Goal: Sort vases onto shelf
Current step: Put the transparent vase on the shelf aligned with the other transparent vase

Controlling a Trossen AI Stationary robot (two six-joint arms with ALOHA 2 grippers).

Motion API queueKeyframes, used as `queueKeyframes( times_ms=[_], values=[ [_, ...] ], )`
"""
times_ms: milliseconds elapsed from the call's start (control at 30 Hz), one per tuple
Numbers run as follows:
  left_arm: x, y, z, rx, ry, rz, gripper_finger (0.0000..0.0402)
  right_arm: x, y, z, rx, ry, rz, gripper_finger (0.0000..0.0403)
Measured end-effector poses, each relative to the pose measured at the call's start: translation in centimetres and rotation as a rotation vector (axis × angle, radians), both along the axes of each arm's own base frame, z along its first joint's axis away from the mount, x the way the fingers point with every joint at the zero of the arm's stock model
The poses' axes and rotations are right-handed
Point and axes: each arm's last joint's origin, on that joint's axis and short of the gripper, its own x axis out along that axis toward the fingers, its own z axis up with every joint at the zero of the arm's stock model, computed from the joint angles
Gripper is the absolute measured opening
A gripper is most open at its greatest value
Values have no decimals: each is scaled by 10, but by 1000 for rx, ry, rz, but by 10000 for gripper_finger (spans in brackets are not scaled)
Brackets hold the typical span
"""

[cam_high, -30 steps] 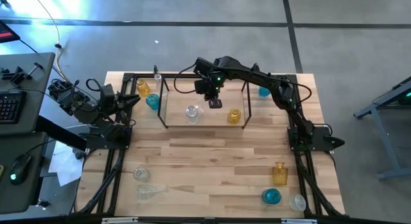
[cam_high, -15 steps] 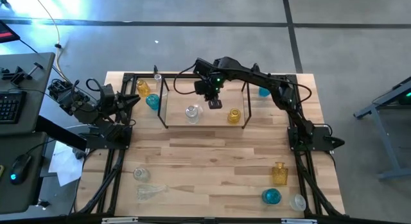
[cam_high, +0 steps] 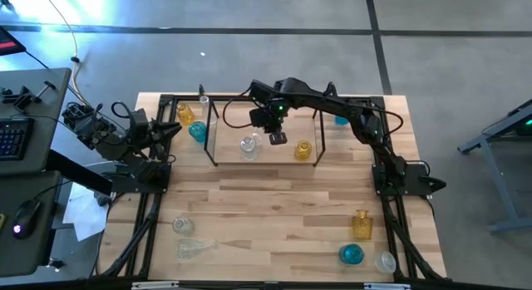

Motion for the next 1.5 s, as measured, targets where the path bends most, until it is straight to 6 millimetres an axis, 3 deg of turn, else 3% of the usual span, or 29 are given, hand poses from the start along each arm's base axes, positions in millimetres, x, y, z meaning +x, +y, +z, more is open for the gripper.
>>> queueKeyframes(
  times_ms=[300, 600, 833, 967, 1167, 1500],
  values=[
    [0, 0, 0, -5, 5, -14, 56, -4, 4, 30, -31, -114, 8, 72],
    [0, 0, 0, -5, 5, -14, 56, -7, 2, 29, -19, -94, -17, 91],
    [0, -1, -1, -15, 9, -32, 56, -10, -6, 29, -177, -31, -99, 91],
    [0, -1, -1, -15, 10, -34, 56, -16, -13, 27, -97, -21, -122, 69],
    [0, -1, -1, -14, 11, -34, 56, -20, -28, 28, -42, -53, -143, 6],
    [0, -1, -1, -13, 13, -38, 56, -19, -26, 28, 44, -85, -118, 2]
  ],
)
